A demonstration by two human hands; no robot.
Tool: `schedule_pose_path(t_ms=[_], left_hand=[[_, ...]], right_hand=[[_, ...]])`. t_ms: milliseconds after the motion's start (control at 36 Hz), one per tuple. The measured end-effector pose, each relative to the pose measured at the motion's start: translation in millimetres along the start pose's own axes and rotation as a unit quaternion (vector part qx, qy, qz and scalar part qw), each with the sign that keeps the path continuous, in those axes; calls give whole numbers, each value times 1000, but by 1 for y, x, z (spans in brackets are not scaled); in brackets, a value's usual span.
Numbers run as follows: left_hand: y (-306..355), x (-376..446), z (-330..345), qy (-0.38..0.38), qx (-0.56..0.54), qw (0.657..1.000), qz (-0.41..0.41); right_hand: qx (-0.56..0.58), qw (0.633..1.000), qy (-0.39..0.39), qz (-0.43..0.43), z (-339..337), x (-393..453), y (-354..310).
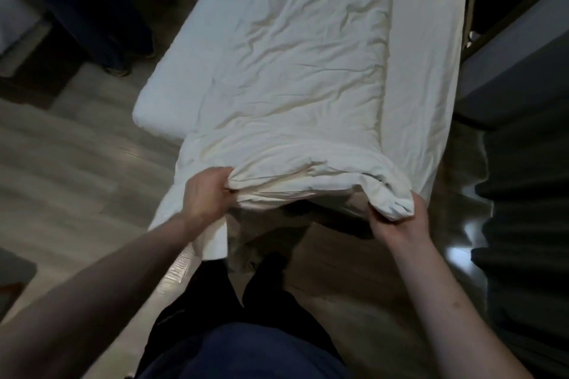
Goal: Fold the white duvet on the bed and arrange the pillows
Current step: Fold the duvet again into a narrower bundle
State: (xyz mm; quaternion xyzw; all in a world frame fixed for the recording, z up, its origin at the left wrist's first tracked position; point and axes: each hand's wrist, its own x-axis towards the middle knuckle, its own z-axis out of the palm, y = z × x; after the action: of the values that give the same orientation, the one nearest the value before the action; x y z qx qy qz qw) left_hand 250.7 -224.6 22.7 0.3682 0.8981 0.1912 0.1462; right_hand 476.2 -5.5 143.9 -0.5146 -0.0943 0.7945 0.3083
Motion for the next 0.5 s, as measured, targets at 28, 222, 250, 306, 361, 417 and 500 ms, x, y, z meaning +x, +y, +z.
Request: schedule_pose_path(t_ms=[28,222,250,306,361,417,500], left_hand=[[-3,13,-17,-29,42,998,47],[6,90,-76,-161,227,941,191],[8,97,-76,-181,244,932,197],[14,108,-73,-217,273,913,213],[19,114,-66,-237,281,900,233],[21,122,-61,-244,278,893,255],[25,139,-61,-256,270,884,282]], right_hand=[[-6,1000,4,-2,-4,2,-3],[-54,997,49,-5,4,10,-7],[-62,996,60,-3,5,11,-7],[-65,994,84,8,6,16,-9],[-62,993,104,16,7,23,-12],[-53,992,110,23,8,28,-16],[-58,994,93,25,22,32,-20]])
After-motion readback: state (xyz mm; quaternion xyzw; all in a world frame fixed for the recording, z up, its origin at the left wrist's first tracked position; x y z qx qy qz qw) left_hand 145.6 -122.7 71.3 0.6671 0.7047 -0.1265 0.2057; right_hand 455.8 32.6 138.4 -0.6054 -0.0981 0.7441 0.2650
